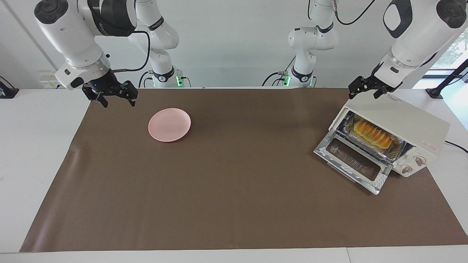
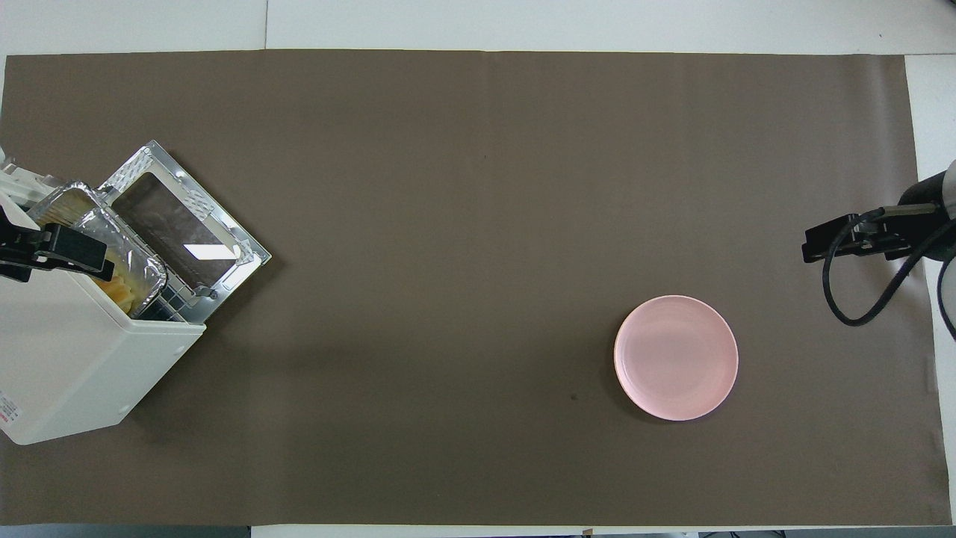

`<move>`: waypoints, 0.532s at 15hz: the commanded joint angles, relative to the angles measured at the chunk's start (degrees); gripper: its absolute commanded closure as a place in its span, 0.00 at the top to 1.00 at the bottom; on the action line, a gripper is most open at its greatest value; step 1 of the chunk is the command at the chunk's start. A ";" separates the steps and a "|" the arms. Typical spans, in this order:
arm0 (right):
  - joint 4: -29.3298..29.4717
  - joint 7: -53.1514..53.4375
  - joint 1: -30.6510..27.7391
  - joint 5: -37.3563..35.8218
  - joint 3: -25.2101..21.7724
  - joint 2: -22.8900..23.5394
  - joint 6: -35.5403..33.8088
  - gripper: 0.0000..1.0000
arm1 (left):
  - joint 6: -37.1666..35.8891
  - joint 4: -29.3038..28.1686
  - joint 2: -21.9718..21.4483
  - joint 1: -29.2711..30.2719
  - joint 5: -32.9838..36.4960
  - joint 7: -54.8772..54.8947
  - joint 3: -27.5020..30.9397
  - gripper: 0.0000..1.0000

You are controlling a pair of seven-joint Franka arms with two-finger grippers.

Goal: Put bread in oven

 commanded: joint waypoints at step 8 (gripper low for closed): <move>-0.90 -1.52 -0.83 -0.80 0.52 -0.88 0.24 1.00 | 1.85 0.25 0.69 0.82 1.91 -4.76 -6.49 1.00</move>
